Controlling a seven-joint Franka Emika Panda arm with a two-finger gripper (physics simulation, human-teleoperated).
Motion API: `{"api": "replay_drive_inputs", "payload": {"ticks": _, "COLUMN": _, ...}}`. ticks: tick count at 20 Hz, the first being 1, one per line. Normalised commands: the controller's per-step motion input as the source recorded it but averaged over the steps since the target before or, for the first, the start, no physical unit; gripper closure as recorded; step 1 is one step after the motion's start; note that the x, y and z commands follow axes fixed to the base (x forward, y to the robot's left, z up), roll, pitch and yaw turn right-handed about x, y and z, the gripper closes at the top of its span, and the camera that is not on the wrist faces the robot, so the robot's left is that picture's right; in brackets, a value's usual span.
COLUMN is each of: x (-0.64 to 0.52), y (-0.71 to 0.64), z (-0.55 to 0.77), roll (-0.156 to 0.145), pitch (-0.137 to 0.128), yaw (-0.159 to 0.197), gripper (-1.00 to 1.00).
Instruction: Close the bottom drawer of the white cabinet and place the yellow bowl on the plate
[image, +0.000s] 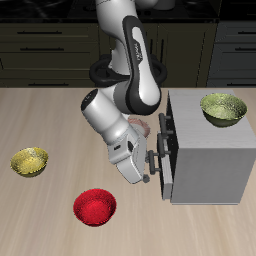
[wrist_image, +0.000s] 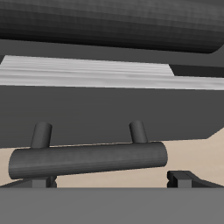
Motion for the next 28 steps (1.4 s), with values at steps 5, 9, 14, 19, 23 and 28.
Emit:
{"api": "replay_drive_inputs", "payload": {"ticks": 5, "x": 0.14, "y": 0.13, "z": 0.07, "roll": 0.016, "pitch": -0.047, "yaw": 0.005, "gripper": -1.00}}
{"api": "replay_drive_inputs", "payload": {"ticks": 9, "x": 0.15, "y": 0.18, "z": 0.14, "roll": 0.031, "pitch": -0.053, "yaw": 0.007, "gripper": -1.00}}
{"api": "replay_drive_inputs", "payload": {"ticks": 14, "x": 0.10, "y": 0.23, "z": 0.03, "roll": 0.034, "pitch": -0.043, "yaw": 0.004, "gripper": -1.00}}
{"api": "replay_drive_inputs", "payload": {"ticks": 19, "x": 0.11, "y": 0.19, "z": 0.02, "roll": 0.019, "pitch": -0.018, "yaw": -0.005, "gripper": -1.00}}
{"api": "replay_drive_inputs", "payload": {"ticks": 23, "x": -0.05, "y": 0.01, "z": -0.08, "roll": 0.005, "pitch": 0.023, "yaw": 0.014, "gripper": -1.00}}
{"api": "replay_drive_inputs", "payload": {"ticks": 28, "x": -0.12, "y": -0.16, "z": 0.08, "roll": -0.086, "pitch": 0.085, "yaw": -0.114, "gripper": -1.00}}
